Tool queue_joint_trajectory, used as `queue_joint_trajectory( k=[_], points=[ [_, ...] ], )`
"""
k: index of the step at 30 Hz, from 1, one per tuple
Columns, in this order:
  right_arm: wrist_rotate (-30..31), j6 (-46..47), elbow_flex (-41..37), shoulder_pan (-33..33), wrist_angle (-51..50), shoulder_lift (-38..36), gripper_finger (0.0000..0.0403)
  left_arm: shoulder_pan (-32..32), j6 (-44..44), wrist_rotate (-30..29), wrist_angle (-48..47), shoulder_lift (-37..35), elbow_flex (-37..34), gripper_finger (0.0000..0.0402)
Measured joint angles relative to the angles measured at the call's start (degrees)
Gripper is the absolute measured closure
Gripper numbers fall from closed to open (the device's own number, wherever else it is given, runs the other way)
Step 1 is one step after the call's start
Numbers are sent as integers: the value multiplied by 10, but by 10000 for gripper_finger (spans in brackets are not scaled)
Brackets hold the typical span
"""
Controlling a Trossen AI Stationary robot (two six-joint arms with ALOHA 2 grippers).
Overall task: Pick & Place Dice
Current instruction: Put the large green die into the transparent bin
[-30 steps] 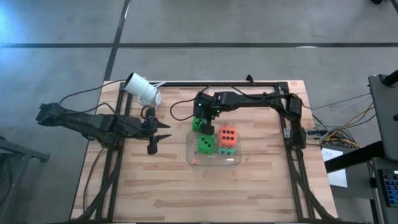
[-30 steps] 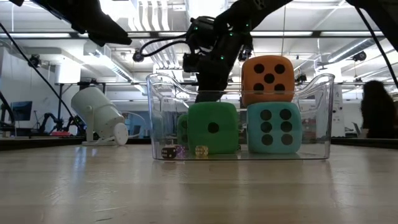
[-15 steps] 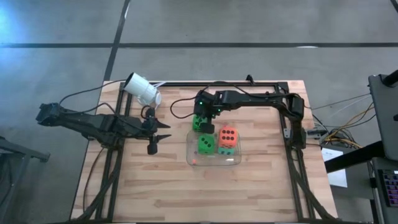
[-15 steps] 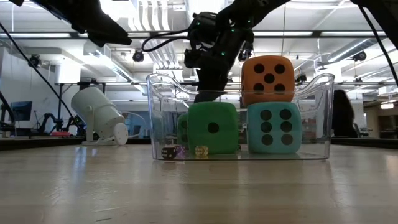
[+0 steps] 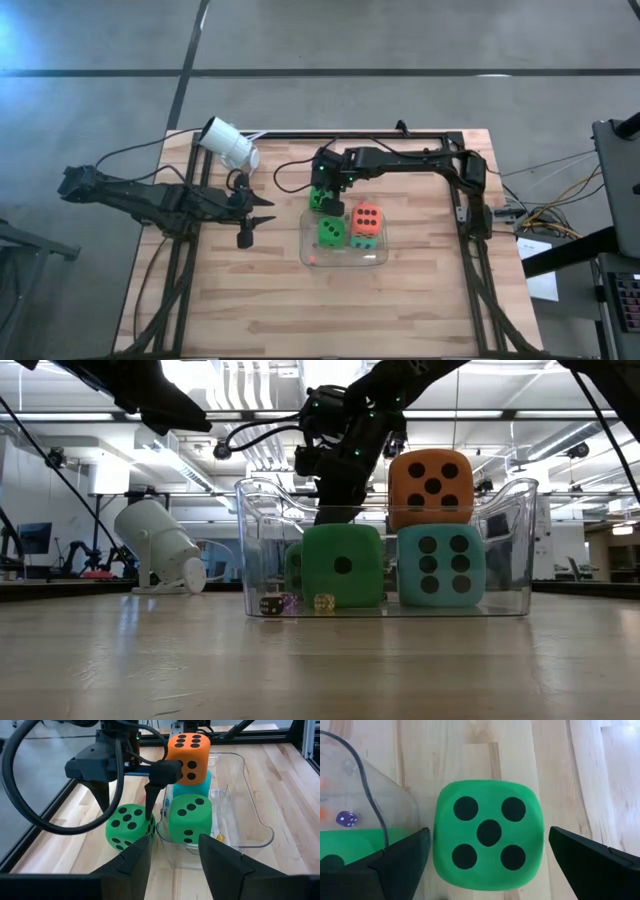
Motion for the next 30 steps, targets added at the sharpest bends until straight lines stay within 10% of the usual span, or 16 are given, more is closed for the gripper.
queue_joint_trajectory(
  k=[30],
  points=[
    [-2, 9, -22, -2, 3, 0, 3, 0, -1, 0, 0, 0, 0, 231]
  ],
)
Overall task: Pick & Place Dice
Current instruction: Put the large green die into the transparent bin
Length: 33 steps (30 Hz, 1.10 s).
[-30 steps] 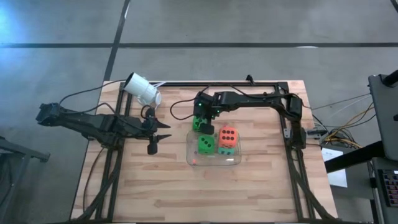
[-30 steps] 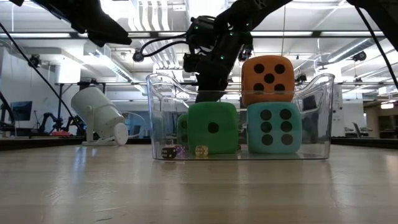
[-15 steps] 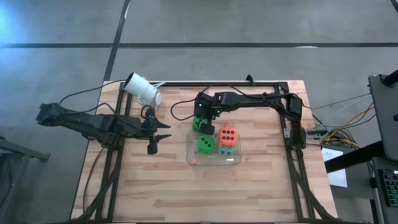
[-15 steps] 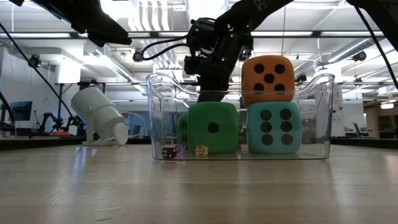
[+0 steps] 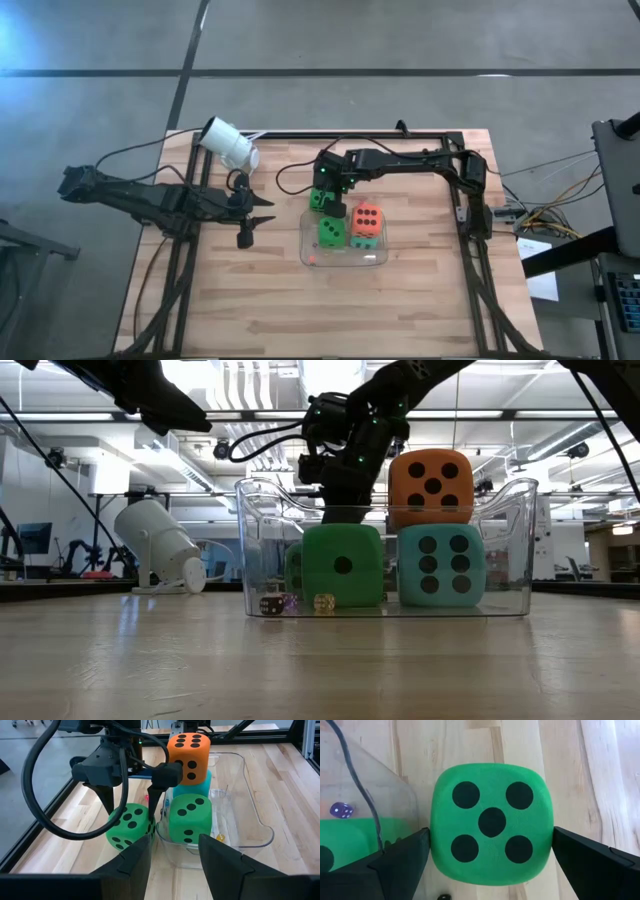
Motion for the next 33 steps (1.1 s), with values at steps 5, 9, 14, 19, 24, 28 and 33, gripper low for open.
queue_joint_trajectory(
  k=[5, 9, 14, 19, 24, 28, 33],
  points=[
    [-1, 0, -5, -1, 8, 2, 3, 0, 0, 0, 0, 0, 0, 231],
    [-2, 0, -5, -2, 9, 3, 3, 0, 0, 0, 0, 0, 0, 231],
    [-1, 0, -5, -2, 9, 3, 3, 0, 0, 0, 0, 0, 0, 231],
    [-1, -2, -5, -2, 9, 3, 3, 0, 0, 0, 0, 0, 0, 231],
    [0, -1, -5, -2, 9, 3, 3, 0, -2, 0, 0, 0, 0, 231],
    [0, 0, -5, -2, 11, 3, 3, 0, -2, 0, 0, 0, 0, 231],
    [0, 0, -5, -2, 12, 3, 3, 0, -2, 0, 0, 0, 0, 231]
  ],
)
